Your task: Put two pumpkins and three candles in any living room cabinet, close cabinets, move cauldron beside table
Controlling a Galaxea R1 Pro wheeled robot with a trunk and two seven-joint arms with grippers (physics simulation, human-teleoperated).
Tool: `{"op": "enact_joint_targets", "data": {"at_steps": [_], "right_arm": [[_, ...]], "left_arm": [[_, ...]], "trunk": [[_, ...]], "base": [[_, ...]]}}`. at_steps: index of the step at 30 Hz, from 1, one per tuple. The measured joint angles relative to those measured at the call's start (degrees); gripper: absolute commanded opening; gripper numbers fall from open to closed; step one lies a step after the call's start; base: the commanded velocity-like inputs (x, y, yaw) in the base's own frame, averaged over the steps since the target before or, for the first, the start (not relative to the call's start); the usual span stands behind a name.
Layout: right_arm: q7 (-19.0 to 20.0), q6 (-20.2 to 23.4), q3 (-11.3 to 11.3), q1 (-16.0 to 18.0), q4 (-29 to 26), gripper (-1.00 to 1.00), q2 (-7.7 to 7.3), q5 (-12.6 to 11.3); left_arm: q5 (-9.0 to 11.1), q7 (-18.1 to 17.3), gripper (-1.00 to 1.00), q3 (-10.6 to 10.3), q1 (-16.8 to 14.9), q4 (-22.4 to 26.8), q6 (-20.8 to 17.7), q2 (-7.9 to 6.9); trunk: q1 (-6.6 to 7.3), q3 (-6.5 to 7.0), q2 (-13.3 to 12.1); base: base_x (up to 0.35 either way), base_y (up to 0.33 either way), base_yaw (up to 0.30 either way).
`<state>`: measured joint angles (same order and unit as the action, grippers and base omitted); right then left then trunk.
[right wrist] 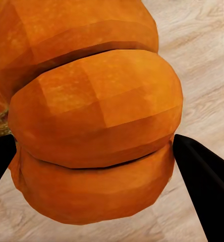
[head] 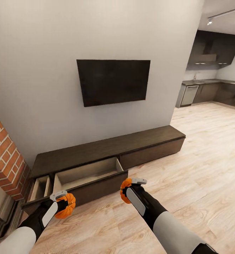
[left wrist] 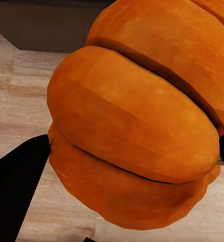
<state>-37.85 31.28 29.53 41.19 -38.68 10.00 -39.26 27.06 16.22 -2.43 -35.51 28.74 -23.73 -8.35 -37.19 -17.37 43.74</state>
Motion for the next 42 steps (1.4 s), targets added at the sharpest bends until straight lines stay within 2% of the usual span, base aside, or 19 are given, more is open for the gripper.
{"op": "enact_joint_targets", "data": {"at_steps": [9,25,27,29,32,35,37,42], "right_arm": [[0.04,0.06,0.00,-0.02,0.00,-1.00,0.00,0.14],[-0.17,0.28,0.00,0.01,0.01,-1.00,0.00,0.00],[-0.41,0.44,-0.03,0.05,-0.18,-1.00,0.00,-0.04],[-2.29,2.02,-0.09,0.09,-2.33,-1.00,0.00,-0.05],[-9.12,7.75,-0.50,0.11,-8.41,-1.00,0.00,-1.02],[-13.74,9.82,-0.77,0.04,-12.89,-1.00,0.00,-6.39],[-16.05,10.34,-0.58,0.02,-14.23,-1.00,0.00,-11.71],[-18.57,10.75,-0.37,0.02,-14.86,-1.00,0.00,-14.42]], "left_arm": [[0.07,0.04,-1.00,0.04,0.00,0.01,-0.02,0.00],[0.22,-0.02,-1.00,-0.01,0.02,-0.01,-0.92,0.00],[0.41,-0.12,-1.00,0.02,0.01,0.90,-4.70,-0.02],[0.54,-0.18,-1.00,0.06,0.03,4.19,-10.64,-0.06],[0.79,-0.28,-1.00,0.04,0.65,9.66,-19.06,0.00],[0.56,-0.96,-1.00,-0.02,1.13,11.98,-22.86,0.09],[0.60,-2.81,-1.00,-0.08,1.26,12.54,-23.83,0.26],[0.53,-5.51,-1.00,-0.01,1.31,12.81,-24.41,0.27]], "trunk": [[0.00,0.24,0.00],[0.00,0.65,0.00],[0.00,0.70,0.00],[0.00,0.75,0.01],[0.00,0.77,0.01],[0.00,0.76,0.00],[0.00,0.73,0.00],[0.00,0.61,0.00]], "base": [[0.089,-0.217,0.278],[0.004,-0.010,0.280],[0.000,0.000,0.281],[0.000,0.000,0.286],[0.000,0.000,0.290],[0.000,0.000,0.290],[0.000,0.000,0.287],[0.000,0.000,0.286]]}}
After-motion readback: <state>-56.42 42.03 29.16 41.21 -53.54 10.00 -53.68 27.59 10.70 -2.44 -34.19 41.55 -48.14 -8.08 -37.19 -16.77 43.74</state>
